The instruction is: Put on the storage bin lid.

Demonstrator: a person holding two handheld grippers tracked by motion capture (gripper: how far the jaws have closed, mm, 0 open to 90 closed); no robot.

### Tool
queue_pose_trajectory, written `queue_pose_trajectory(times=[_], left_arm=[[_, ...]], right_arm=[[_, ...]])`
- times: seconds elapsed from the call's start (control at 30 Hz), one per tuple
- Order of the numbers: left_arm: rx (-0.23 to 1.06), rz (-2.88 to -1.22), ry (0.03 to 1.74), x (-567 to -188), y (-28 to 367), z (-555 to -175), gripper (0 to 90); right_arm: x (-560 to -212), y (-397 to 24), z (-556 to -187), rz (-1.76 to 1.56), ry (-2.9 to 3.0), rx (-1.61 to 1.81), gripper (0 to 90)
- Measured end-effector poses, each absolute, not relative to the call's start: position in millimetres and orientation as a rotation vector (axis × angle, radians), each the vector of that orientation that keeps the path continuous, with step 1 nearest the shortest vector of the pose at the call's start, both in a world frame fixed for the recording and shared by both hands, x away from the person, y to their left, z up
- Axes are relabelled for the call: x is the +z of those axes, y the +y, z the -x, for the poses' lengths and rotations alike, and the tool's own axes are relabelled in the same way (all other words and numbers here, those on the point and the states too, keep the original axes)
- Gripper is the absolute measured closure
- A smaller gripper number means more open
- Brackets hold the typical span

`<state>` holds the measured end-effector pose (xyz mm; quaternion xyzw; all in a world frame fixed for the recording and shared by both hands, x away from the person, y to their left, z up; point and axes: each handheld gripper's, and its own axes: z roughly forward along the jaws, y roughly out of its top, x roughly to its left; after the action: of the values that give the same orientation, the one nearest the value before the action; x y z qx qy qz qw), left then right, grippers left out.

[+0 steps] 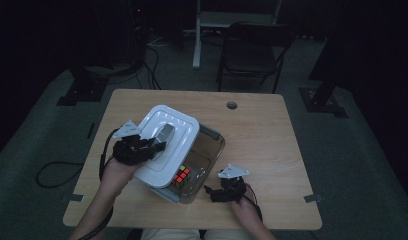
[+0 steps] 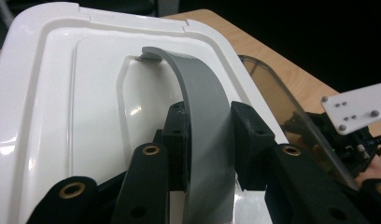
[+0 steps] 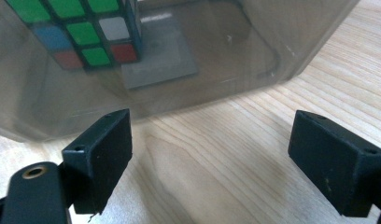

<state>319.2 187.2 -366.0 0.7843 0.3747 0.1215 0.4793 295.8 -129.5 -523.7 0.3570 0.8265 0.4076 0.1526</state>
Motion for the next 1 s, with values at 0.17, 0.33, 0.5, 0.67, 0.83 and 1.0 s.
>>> queue_pose_trajectory(times=[0.17, 0.33, 0.5, 0.67, 0.83, 1.0], left_arm=[[0.258, -1.931, 0.89, -371.4, 171.3, -323.0, 70.4], [0.188, -1.956, 0.873, -381.6, 153.9, -327.2, 70.4], [0.155, -1.959, 0.87, -385.2, 140.3, -327.7, 70.4], [0.154, -1.959, 0.892, -386.2, 130.5, -327.5, 70.3], [0.142, -1.973, 0.886, -386.4, 125.2, -324.3, 70.2], [0.129, -1.98, 0.888, -388.0, 123.1, -322.5, 70.0]], right_arm=[[-519.4, -142.2, -295.7, -1.039, 2.335, 1.161, 13.7], [-518.0, -157.7, -298.2, -1.106, 2.301, 1.179, 13.7], [-517.6, -163.8, -299.8, -1.13, 2.282, 1.18, 13.7], [-516.6, -164.2, -299.8, -1.132, 2.285, 1.191, 13.8], [-516.6, -165.7, -299.9, -1.135, 2.281, 1.192, 13.8], [-516.4, -167.0, -300.4, -1.143, 2.276, 1.198, 13.8]])
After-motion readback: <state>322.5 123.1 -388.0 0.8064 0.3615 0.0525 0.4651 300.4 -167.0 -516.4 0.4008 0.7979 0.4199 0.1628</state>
